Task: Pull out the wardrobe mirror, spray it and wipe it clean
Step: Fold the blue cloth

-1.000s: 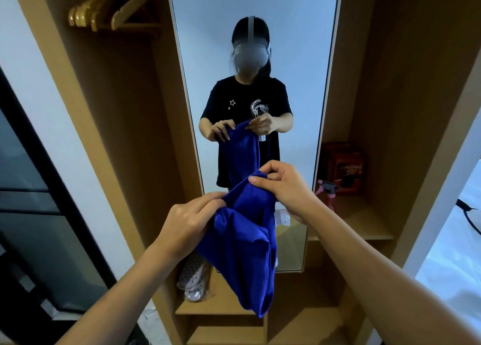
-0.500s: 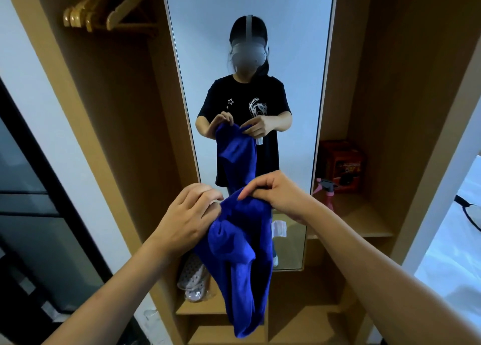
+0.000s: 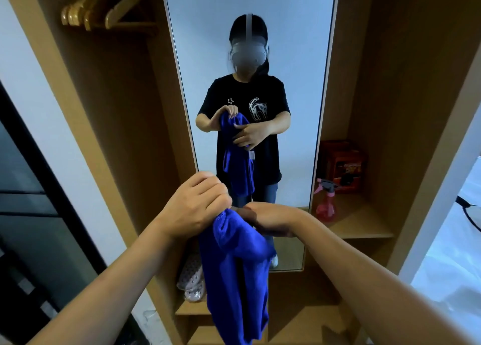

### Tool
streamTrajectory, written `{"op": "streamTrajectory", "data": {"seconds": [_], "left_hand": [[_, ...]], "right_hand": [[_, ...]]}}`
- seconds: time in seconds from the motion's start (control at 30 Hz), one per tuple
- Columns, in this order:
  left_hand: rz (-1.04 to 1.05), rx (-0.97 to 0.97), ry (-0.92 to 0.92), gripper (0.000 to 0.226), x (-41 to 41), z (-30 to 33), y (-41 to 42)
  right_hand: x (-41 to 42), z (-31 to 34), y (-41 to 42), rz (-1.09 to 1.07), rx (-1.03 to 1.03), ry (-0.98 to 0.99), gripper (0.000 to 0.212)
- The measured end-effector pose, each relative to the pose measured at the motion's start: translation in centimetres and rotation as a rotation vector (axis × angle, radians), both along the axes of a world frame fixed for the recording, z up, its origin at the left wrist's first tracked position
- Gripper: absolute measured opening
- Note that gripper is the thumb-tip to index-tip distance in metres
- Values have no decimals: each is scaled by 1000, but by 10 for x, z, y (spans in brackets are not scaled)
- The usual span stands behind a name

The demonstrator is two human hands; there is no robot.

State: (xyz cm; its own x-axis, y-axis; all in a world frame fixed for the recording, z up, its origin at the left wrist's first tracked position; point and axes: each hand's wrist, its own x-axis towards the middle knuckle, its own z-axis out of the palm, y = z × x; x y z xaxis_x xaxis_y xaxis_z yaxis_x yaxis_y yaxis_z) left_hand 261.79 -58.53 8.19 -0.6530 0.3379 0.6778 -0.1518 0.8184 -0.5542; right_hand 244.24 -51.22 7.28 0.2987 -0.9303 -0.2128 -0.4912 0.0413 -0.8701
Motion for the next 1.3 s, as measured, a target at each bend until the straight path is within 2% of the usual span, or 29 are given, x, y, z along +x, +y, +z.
{"op": "streamTrajectory", "data": {"seconds": [0.07,0.2,0.33,0.37,0.5,0.6,0.67,0.77,0.93,1.13,1.3], "left_hand": [[22,12,12,13,4,0,-4],[102,29,26,18,14,-1,-12],[148,69,-37,8,20,-2,-13],[151,114,-52,5,22,-3,-12],[241,435,-84,16,23,-19,-4],[261,821,-40,13,13,-25,2],[193,1101,42,28,6,-25,6],[106,1338,212,31,-7,-20,15],[210,1561,467,29,-31,-14,22],[167,1694,398,15,-35,-19,25],[176,1736,321,34,-34,-21,26]], "right_hand": [[-3,-1,0,-12,37,-65,50],[-13,-3,0,13,8,-219,25],[-18,-3,-2,-91,-9,-443,12],[-19,-2,-3,-126,-18,-498,10],[-22,5,-6,-208,-145,-624,14],[-21,12,-4,-212,-220,-546,15],[-20,15,-1,-215,-240,-485,17],[-20,15,0,-215,-249,-469,18],[-17,11,2,-221,-263,-433,19],[-13,4,0,-220,-293,-364,13],[-11,0,0,-232,-299,-354,9]]}}
